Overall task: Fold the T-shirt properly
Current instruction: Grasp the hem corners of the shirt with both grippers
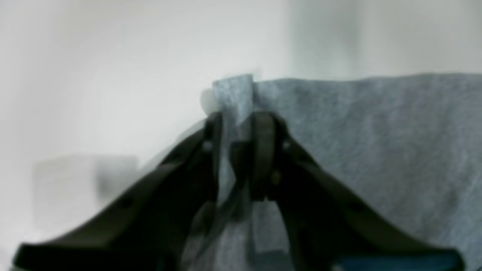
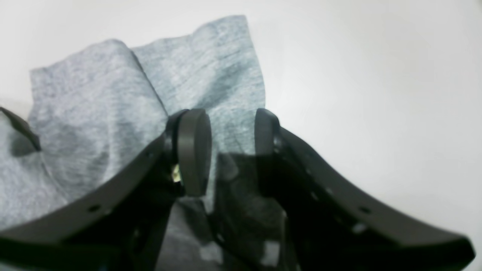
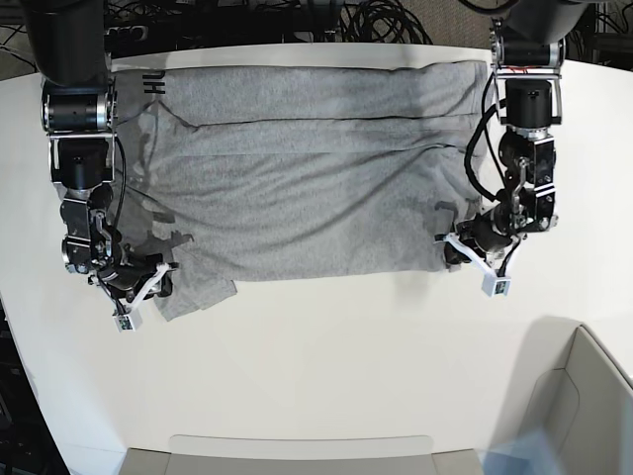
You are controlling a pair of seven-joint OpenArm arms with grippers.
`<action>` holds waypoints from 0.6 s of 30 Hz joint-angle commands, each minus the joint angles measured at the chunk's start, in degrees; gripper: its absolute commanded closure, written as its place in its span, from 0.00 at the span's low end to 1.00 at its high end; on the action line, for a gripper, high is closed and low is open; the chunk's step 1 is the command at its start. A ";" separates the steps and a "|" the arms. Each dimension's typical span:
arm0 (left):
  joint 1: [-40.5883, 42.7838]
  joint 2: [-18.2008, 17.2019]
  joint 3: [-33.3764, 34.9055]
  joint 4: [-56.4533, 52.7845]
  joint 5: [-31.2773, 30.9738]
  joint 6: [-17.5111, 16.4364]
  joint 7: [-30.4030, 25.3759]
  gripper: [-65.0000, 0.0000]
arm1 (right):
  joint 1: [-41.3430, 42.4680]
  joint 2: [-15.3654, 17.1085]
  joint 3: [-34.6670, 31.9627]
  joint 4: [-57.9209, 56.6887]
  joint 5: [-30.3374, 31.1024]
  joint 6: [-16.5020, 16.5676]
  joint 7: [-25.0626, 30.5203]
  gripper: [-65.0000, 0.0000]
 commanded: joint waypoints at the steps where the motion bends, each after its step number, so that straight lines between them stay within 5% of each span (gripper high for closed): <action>1: 0.18 0.00 0.19 -0.54 1.01 0.23 2.73 0.93 | 0.81 -0.15 -1.09 0.16 -0.27 0.28 -1.92 0.72; 6: 0.35 0.00 -0.25 -0.45 1.01 0.14 2.55 1.00 | 1.60 0.11 -4.61 0.16 -0.27 0.19 -1.74 1.00; 18: 0.71 -0.18 -0.51 10.89 0.92 0.05 0.62 1.00 | 3.10 2.40 -4.52 10.36 -0.01 0.19 -3.32 1.00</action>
